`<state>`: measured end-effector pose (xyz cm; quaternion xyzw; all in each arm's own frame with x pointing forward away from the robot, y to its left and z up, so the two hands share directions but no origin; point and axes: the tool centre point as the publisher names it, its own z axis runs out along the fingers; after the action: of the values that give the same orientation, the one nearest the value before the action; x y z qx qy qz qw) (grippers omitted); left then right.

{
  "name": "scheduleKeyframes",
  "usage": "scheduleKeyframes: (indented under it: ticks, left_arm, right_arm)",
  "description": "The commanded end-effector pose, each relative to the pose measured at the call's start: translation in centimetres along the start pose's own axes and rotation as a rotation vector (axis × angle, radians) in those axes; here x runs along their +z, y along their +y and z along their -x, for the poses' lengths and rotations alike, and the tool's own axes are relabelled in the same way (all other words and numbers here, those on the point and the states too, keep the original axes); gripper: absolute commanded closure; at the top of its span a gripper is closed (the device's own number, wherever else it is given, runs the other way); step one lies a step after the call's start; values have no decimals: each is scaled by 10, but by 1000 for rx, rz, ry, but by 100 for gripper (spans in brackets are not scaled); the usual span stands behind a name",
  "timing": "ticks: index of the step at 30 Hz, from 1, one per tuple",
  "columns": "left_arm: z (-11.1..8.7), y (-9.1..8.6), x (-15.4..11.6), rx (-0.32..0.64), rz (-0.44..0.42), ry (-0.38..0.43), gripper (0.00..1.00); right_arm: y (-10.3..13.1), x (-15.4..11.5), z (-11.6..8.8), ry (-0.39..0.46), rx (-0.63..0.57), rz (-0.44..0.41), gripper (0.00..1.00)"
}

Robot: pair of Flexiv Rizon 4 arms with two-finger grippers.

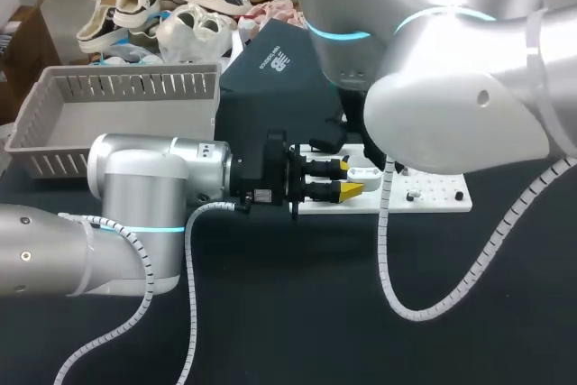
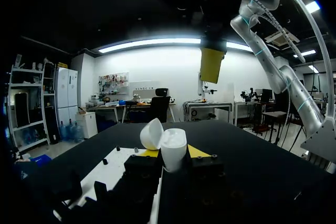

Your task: Pick up each earbud case from the left stands, insert the matching earbuds, close the lid, and place the case in the box.

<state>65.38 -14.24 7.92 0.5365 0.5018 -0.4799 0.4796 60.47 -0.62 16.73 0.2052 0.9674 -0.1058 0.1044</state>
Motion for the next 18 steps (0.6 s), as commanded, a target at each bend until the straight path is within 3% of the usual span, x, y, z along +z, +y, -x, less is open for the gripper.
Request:
scheduleKeyframes:
  ticks: [1,18]
  left_arm:
    - [0,-1,0,1,2,-2,100]
    - [0,-1,0,1,2,-2,100]
  right_arm:
    - [19,1,5,28,44,-57,100]
    - [21,3,6,54,77,-46,100]
